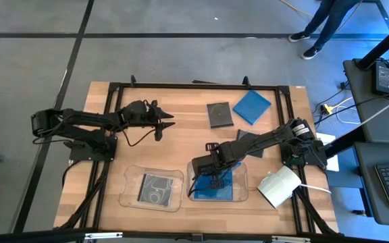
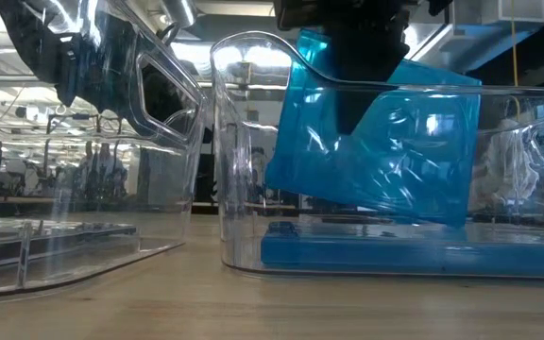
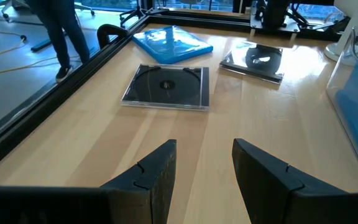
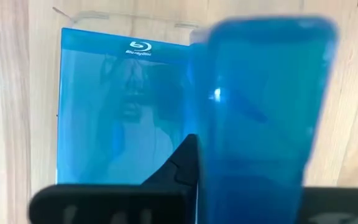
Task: Pick & place jewel cases by type
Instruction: Put the left blue CD case into the right transparent bin, then put the bottom black CD case into the left transparent bin
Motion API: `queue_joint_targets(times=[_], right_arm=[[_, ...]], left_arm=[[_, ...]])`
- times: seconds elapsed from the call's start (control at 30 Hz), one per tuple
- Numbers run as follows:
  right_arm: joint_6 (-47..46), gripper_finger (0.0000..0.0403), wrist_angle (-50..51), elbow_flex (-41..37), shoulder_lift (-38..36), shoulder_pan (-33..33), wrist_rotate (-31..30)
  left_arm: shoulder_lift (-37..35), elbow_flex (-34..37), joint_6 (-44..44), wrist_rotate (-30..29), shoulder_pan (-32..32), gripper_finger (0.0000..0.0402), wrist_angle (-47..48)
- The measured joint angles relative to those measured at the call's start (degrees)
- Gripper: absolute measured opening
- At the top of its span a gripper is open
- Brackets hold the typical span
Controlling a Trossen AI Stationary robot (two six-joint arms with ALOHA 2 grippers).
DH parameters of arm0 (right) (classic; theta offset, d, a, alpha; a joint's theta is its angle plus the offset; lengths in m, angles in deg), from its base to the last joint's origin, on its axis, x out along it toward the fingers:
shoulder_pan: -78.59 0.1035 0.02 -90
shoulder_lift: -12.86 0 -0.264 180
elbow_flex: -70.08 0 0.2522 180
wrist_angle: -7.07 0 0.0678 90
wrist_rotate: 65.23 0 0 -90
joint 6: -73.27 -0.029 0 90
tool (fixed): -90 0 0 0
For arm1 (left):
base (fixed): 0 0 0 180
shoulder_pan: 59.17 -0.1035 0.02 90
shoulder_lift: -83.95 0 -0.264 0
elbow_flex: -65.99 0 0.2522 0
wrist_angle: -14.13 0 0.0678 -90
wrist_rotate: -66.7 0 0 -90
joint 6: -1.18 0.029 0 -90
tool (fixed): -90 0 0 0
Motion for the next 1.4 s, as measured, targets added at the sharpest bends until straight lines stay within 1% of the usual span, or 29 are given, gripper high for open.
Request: queue_joint_targets(times=[0.13,0.23,0.3,0.47,0.7,0.83,0.9,1.0,1.07,1.3,1.4], right_arm=[[2.3,0.0037,0.2,0.0,0.0,0.0,1.2],[3.4,0.0065,0.2,0.0,0.0,0.0,2.6],[2.6,0.0086,0.2,0.0,0.0,0.0,2.8],[1.2,0.0134,0.3,0.0,0.0,0.0,6.4],[-2.0,0.0178,2.4,2.3,0.0,0.0,6.7],[-3.5,0.0185,4.1,4.9,0.0,0.0,8.1],[-3.5,0.0185,4.5,6.0,0.0,0.0,10.9],[-3.3,0.0184,4.1,6.6,0.0,0.2,17.1],[-3.2,0.0183,3.6,6.6,0.0,0.2,19.3],[-3.1,0.0183,2.0,6.6,0.0,0.1,19.4],[-3.0,0.0182,2.1,6.6,0.0,0.0,15.3]], left_arm=[[0.0,0.0,0.0,0.0,0.0,0.0155,0.0],[0.0,0.0,0.0,0.0,0.0,0.0155,0.0],[0.0,0.0,0.0,0.0,0.0,0.0155,0.0],[0.0,0.0,0.0,0.0,0.0,0.0155,0.0],[0.0,0.0,0.0,0.0,0.0,0.0155,0.0],[0.0,0.0,0.0,-0.1,0.0,0.0155,0.0],[0.0,0.0,0.0,-0.1,0.0,0.0155,0.0],[0.0,0.0,0.0,-0.1,0.0,0.0155,0.0],[0.0,0.0,0.0,-0.1,0.0,0.0155,0.0],[0.0,0.0,0.0,-0.1,0.0,0.0155,0.4],[0.0,0.0,0.0,-0.1,0.0,0.0155,0.4]])
